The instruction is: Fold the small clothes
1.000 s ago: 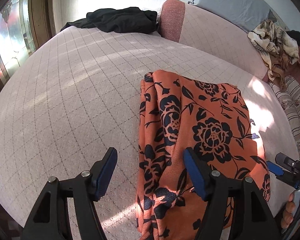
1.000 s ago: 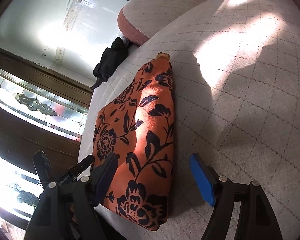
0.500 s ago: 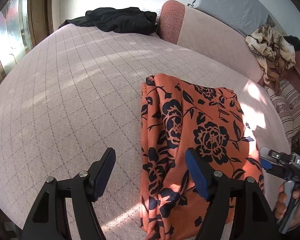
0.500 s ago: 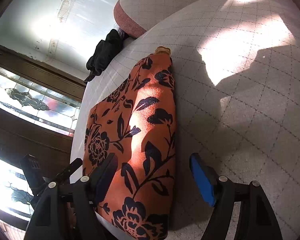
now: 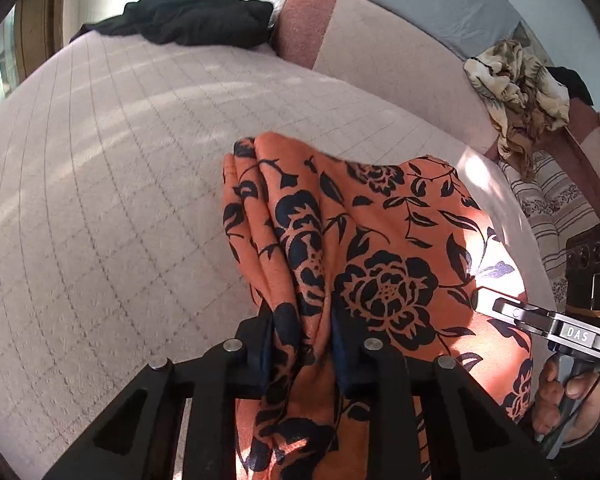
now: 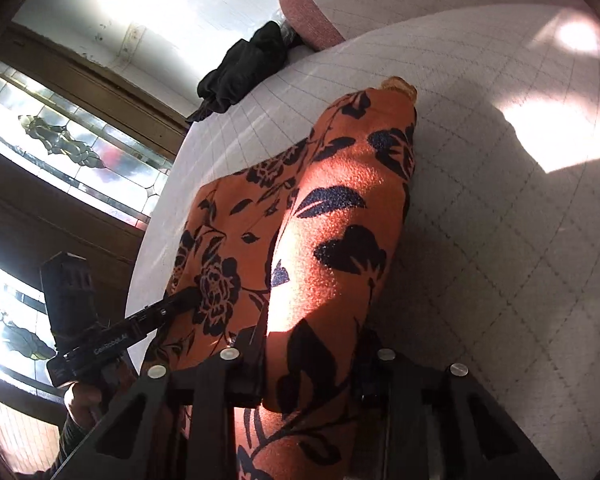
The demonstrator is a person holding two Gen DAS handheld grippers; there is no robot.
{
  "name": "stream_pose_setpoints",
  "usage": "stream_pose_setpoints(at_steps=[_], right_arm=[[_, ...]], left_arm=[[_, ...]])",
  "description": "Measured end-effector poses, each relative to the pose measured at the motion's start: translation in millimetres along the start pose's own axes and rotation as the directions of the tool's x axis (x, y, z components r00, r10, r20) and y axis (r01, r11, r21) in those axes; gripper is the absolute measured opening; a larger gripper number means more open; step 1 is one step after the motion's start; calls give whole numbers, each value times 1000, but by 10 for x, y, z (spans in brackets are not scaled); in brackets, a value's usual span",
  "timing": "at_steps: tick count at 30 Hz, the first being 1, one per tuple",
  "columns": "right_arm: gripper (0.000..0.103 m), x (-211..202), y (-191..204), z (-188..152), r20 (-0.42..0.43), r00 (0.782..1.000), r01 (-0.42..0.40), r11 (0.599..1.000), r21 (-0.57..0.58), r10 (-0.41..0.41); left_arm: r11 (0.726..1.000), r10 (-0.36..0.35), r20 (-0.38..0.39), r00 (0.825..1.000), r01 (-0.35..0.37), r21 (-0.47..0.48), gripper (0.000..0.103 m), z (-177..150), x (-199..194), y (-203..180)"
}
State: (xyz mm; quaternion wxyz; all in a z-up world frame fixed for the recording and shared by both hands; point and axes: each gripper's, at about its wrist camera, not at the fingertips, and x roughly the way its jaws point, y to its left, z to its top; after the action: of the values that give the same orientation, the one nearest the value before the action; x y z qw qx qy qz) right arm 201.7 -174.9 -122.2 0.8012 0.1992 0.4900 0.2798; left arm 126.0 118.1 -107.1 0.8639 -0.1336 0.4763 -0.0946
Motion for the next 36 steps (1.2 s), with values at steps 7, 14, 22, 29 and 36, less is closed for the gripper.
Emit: stream_pose_setpoints(at_steps=[7, 14, 22, 29, 36], right_arm=[[31, -827, -325, 350, 161, 985, 69, 998, 3, -69], [55, -649, -1235, 280, 109, 963, 218, 950, 223, -247], [78, -1048, -614, 190, 307, 936, 157, 985, 78, -174], [81, -747, -515, 188, 183, 965, 174, 981, 91, -188], [92, -1256, 21, -253, 279, 891, 371, 928, 8, -359]], left_arm=[[993, -94, 79, 992, 88, 75, 24, 448, 201, -940], [987, 89, 25, 996, -91, 130, 58, 365, 933, -1184], [957, 216, 107, 971, -232, 176, 73, 135, 606, -1218], [956, 261, 90, 961, -270, 113, 75, 75, 342, -1102], [953, 267, 194, 944, -289, 92, 87, -147, -249, -1258]])
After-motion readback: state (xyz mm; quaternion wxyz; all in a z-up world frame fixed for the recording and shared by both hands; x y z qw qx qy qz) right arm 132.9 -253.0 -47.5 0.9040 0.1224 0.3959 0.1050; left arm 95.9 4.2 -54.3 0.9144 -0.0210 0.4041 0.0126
